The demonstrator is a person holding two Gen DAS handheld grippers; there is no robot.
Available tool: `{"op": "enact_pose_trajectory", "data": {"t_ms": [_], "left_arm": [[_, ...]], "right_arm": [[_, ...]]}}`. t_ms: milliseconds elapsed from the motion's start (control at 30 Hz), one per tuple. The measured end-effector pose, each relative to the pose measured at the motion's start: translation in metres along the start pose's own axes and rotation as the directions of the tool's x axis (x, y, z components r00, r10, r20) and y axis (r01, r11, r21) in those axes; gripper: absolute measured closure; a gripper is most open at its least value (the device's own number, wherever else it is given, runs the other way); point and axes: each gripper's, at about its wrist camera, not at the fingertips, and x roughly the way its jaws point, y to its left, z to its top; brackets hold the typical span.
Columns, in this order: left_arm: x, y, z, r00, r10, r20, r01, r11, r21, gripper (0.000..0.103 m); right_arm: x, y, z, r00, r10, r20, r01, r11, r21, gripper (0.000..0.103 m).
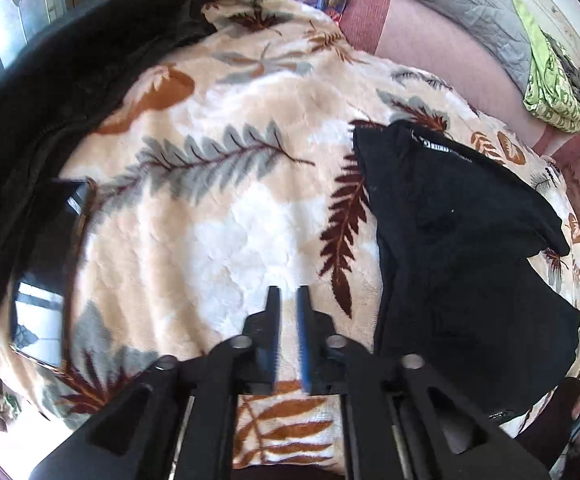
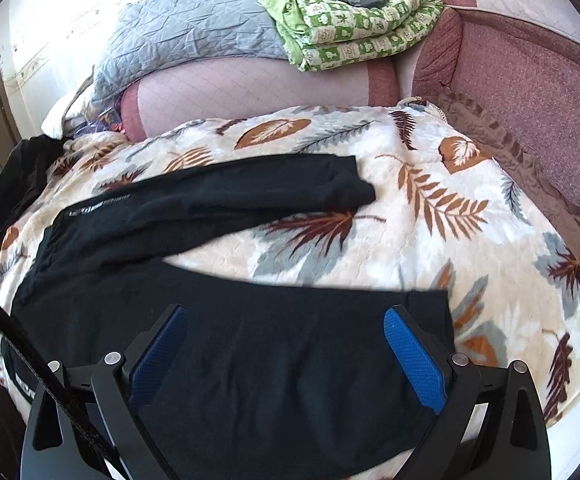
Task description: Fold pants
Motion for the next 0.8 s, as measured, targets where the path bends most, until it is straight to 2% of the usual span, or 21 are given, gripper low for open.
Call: {"op": "enact_pose_trajectory", "data": {"t_ms": [33,100,133,233,333,467,633,700,733,767,800], "left_arm": [[-0.004,-0.002,0.003,1.0,0.01,0.013,-0.01,1.0,0.008,0.067],[-0.009,-0.011,0.013,0.999,0.014,0.038,-0.014,1.0,0.008,0.046],[-0.009,-0.019,0.02,0.999,0.008,0.047,-0.009,1.0,0.006,0.044],[0.003,-0.05,0.046,0.999,-0.014,0.044,0.013,0.999,0.035,0.044],[0.02,-0.087,0.071,0.999,-0.005,0.052,0.0,0.994,0.105,0.044],[0.055,-0.133,0.109,0.999,-0.018,0.033,0.012,0.984,0.179,0.044],[0.092,-0.163,0.135,1.0,0.001,0.009,-0.003,0.975,0.222,0.044],[0.102,-0.164,0.137,1.0,-0.015,-0.004,0.016,0.977,0.214,0.044],[0.107,-0.165,0.138,1.0,-0.018,-0.01,0.02,0.977,0.213,0.044],[0.111,-0.164,0.137,1.0,-0.017,-0.015,0.02,0.977,0.214,0.044],[0.114,-0.163,0.136,1.0,-0.017,-0.018,0.02,0.976,0.218,0.044]], "right_arm": [[0.006,-0.006,0.01,1.0,-0.002,-0.002,0.002,1.0,0.004,0.003],[0.019,-0.02,0.03,1.0,-0.002,-0.013,0.002,1.0,0.011,0.003],[0.028,-0.028,0.041,1.0,0.003,-0.024,-0.003,1.0,0.021,0.003],[0.055,-0.055,0.076,0.999,0.004,-0.051,-0.001,0.998,0.065,0.003],[0.079,-0.078,0.102,0.997,0.022,-0.078,-0.014,0.994,0.108,0.003],[0.113,-0.097,0.127,0.99,0.064,-0.126,-0.046,0.989,0.144,0.01],[0.166,-0.103,0.148,0.977,0.115,-0.181,-0.087,0.984,0.158,0.011],[0.188,-0.101,0.151,0.972,0.115,-0.205,-0.084,0.984,0.155,0.016],[0.199,-0.1,0.152,0.97,0.113,-0.217,-0.083,0.986,0.146,0.027],[0.206,-0.099,0.153,0.965,0.118,-0.234,-0.088,0.987,0.134,0.055],[0.21,-0.097,0.155,0.957,0.145,-0.251,-0.115,0.985,0.131,0.073]]}}
